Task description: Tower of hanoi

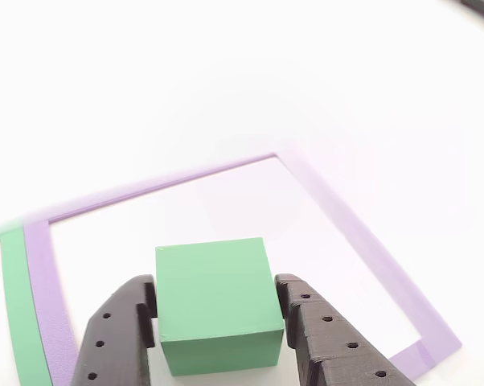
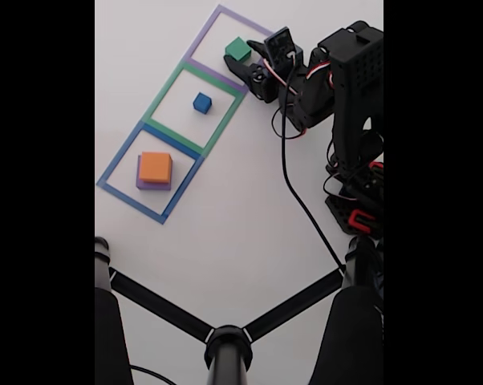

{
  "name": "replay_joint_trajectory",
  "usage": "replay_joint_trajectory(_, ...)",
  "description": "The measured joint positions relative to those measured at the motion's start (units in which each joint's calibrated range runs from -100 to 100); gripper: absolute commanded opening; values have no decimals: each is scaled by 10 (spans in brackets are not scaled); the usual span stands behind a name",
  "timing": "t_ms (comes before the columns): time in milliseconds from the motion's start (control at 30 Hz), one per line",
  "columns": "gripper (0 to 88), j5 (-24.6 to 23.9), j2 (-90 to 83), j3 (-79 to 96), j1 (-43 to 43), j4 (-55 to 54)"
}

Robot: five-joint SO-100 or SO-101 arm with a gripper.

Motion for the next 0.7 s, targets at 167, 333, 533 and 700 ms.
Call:
replay_joint_trajectory(167,23,0,0,-3,-5,2)
replay_joint_trajectory(333,24,0,-25,-3,-5,45)
replay_joint_trajectory(533,24,0,-144,15,-5,174)
replay_joint_trajectory(700,22,0,-321,15,-2,392)
